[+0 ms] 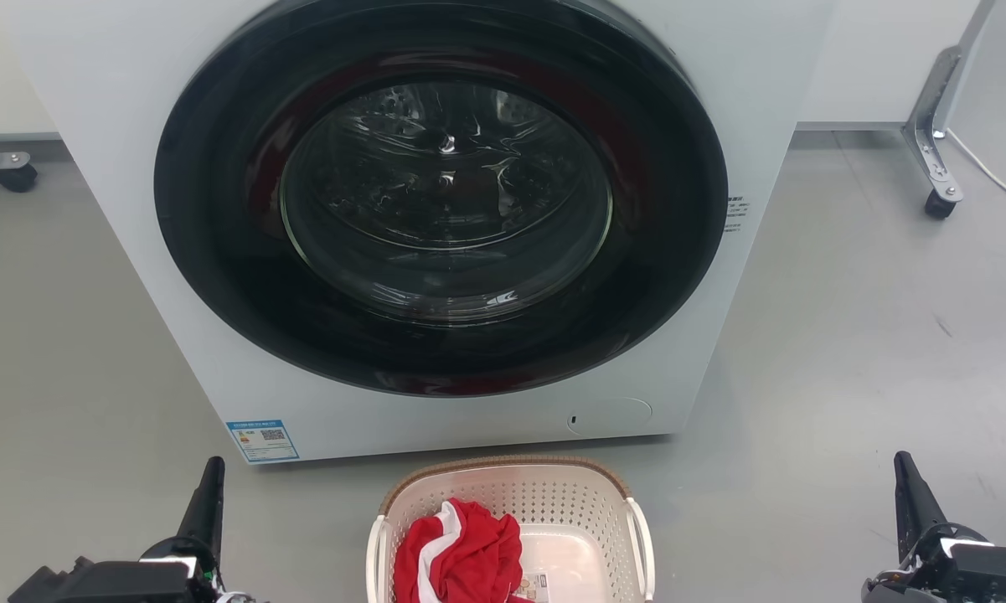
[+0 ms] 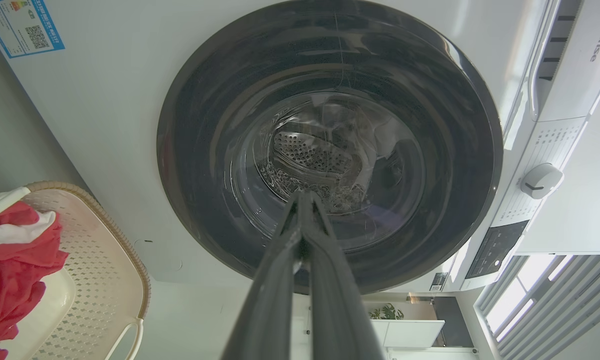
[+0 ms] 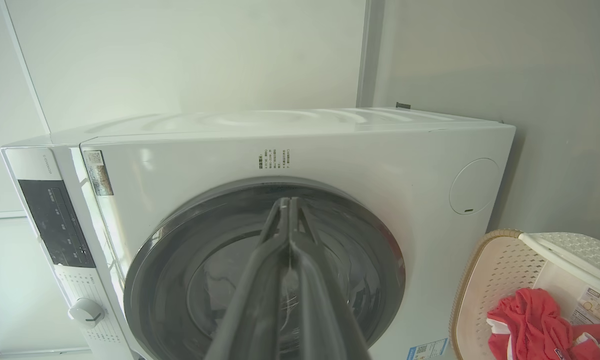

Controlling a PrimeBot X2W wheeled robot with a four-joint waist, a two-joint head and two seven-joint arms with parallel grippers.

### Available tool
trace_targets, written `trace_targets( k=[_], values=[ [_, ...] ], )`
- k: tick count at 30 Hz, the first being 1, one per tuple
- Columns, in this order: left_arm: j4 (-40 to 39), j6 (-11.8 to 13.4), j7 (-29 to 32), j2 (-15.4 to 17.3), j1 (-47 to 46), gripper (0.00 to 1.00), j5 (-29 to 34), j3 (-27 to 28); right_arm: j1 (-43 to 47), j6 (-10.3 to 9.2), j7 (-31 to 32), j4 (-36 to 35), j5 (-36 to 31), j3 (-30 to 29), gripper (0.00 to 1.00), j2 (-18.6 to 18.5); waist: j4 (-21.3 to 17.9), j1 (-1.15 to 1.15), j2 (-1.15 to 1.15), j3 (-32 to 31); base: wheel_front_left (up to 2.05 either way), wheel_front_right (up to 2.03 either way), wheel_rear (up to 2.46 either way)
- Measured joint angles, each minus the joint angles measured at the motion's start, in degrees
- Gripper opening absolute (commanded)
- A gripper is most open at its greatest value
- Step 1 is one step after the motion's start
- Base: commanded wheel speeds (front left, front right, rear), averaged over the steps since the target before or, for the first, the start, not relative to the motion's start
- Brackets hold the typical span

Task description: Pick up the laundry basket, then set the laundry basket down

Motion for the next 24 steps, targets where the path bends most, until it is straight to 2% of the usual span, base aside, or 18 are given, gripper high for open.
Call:
trace_targets(
  k=[24],
  values=[
    [0.0, 0.0, 0.0, 0.0, 0.0, 0.0, 0.0, 0.0, 0.0, 0.0, 0.0, 0.0, 0.0, 0.0, 0.0, 0.0, 0.0, 0.0, 0.0, 0.0, 0.0, 0.0, 0.0]
  ],
)
